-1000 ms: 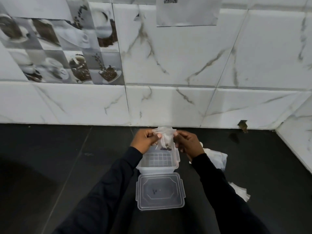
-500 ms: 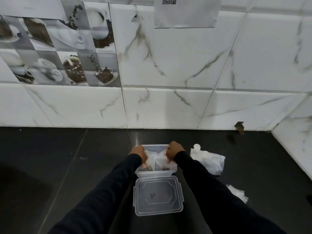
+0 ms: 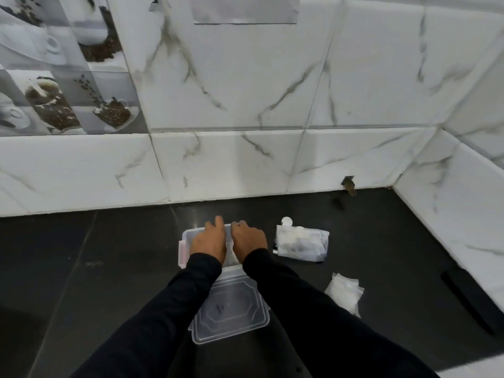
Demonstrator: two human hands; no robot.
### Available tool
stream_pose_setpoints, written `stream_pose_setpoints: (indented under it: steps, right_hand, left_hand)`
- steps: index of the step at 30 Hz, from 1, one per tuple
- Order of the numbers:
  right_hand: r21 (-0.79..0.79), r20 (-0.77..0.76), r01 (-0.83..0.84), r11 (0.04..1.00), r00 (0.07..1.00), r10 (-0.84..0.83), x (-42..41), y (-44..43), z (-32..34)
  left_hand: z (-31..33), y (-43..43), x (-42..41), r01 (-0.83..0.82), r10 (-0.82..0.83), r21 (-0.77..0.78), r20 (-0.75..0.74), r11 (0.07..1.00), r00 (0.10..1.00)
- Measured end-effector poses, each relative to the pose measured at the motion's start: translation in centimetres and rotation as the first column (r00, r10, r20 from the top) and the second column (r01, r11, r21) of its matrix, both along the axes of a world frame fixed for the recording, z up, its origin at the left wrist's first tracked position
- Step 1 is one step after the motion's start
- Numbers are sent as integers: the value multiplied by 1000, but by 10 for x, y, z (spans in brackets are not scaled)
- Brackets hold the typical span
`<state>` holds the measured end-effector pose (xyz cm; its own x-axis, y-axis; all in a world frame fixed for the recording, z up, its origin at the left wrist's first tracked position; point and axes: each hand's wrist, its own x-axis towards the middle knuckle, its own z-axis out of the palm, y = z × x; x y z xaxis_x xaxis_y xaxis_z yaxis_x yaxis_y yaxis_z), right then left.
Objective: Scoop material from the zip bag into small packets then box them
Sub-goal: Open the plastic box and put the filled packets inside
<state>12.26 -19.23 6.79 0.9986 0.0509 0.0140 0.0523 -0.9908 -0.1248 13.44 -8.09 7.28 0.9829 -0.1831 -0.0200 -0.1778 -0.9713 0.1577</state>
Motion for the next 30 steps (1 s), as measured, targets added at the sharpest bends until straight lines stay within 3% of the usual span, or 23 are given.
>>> stream_pose_setpoints:
  steps: [3,6,8,11,14,17,19,25,30]
  right_hand:
    - [217,76,181,959,977,-201,-28,-34,-3]
    - [327,99,432,841,869,-485,-76,-97,-25]
    - [440,35,597,671,735,-677,-114,-139,-45]
    - [605,-166,731,316,504,-847,-165,-184,-62]
    - [567,-311,808,159,388,-867,-196,-207,-75]
    - [566,-437,820,84,385,-813,-208,-216,-82]
    - [574,-457,814,86,406,-792,-211,-219,-84]
    - [674,-408,734,81,461,-788,-215,-229,-80]
    - [649,-512,760,27,462,-724,-205,-235,-84]
  left_hand:
    - [11,-33,-13,76,-67,-148,65,986,996]
    - [4,-84,-40,281,-276,-170,54,945,960]
    - [-10,-117,-60,357,-372,-209,-36,911,928]
    - [-38,-164,-88,325,-434,-368,-268,871,860]
    - [-61,-194,-111,236,-463,-479,-438,846,771]
    - [-73,-213,-120,105,-427,-556,-489,824,761]
    - [-74,-223,-121,33,-392,-569,-522,822,757]
    - [-77,-228,-114,50,-358,-515,-519,856,776]
    - [-79,-226,-113,24,-382,-575,-511,818,770]
